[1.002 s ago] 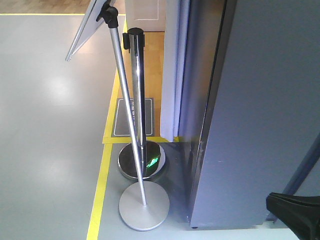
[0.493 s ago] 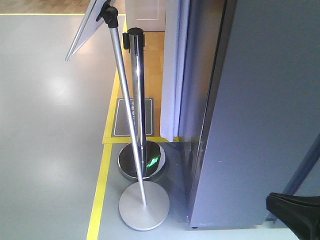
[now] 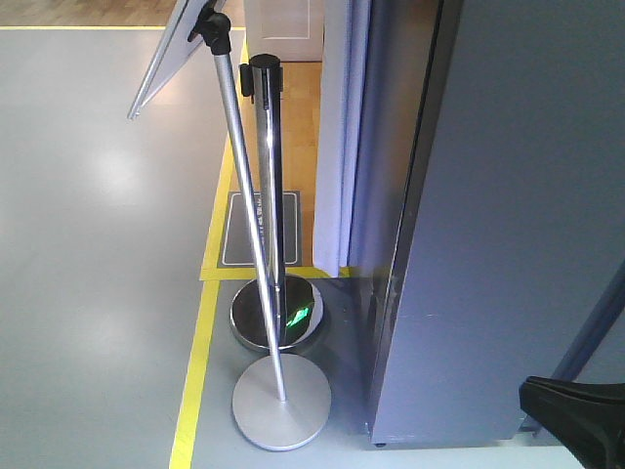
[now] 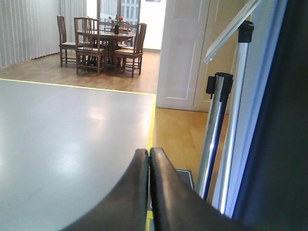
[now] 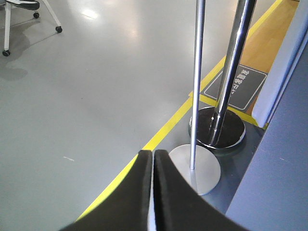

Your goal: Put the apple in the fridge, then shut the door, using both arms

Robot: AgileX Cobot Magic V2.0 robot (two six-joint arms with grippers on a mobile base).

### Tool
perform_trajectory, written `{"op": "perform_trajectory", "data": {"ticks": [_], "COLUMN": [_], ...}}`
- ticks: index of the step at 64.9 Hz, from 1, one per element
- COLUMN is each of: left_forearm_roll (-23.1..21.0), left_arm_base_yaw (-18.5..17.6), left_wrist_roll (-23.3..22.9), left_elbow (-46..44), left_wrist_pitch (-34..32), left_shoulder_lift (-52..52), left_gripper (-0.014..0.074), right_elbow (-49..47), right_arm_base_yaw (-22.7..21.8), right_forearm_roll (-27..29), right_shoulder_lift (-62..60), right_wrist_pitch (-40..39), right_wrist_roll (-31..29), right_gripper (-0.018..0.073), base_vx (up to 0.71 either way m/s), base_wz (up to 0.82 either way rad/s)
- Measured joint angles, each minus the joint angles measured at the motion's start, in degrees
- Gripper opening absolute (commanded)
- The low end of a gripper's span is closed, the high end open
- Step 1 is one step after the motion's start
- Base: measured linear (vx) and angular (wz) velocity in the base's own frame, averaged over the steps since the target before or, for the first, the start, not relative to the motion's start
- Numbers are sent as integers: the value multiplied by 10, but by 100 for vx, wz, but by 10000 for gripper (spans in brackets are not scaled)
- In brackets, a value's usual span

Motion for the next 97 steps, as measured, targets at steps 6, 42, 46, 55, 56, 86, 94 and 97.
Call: {"op": "perform_trajectory", "data": {"ticks": [6, 42, 46, 55, 56, 86, 94, 97], "left_forearm_roll": [0, 0, 0, 0, 0, 0, 0, 0], "left_arm_base_yaw": [0, 0, 0, 0, 0, 0, 0, 0], "left_wrist_roll": [0, 0, 0, 0, 0, 0, 0, 0], "left_elbow": [0, 0, 0, 0, 0, 0, 0, 0], "left_wrist_pitch": [0, 0, 0, 0, 0, 0, 0, 0], "left_shoulder_lift": [0, 0, 0, 0, 0, 0, 0, 0], "left_gripper": [-5, -5, -5, -5, -5, -5, -5, -5], "right_elbow": [0, 0, 0, 0, 0, 4, 4, 8], "right_arm_base_yaw": [0, 0, 0, 0, 0, 31, 47, 49], "right_forearm_roll": [0, 0, 0, 0, 0, 36, 23, 11], "right_shoulder_lift": [0, 0, 0, 0, 0, -40, -66, -74], "right_wrist_pitch": [0, 0, 0, 0, 0, -74, -123, -145], "right_wrist_roll": [0, 0, 0, 0, 0, 0, 7, 24], "right_gripper": [-5, -5, -5, -5, -5, -5, -5, -5], "base_vx": [0, 0, 0, 0, 0, 0, 0, 0], "base_wz": [0, 0, 0, 0, 0, 0, 0, 0]}}
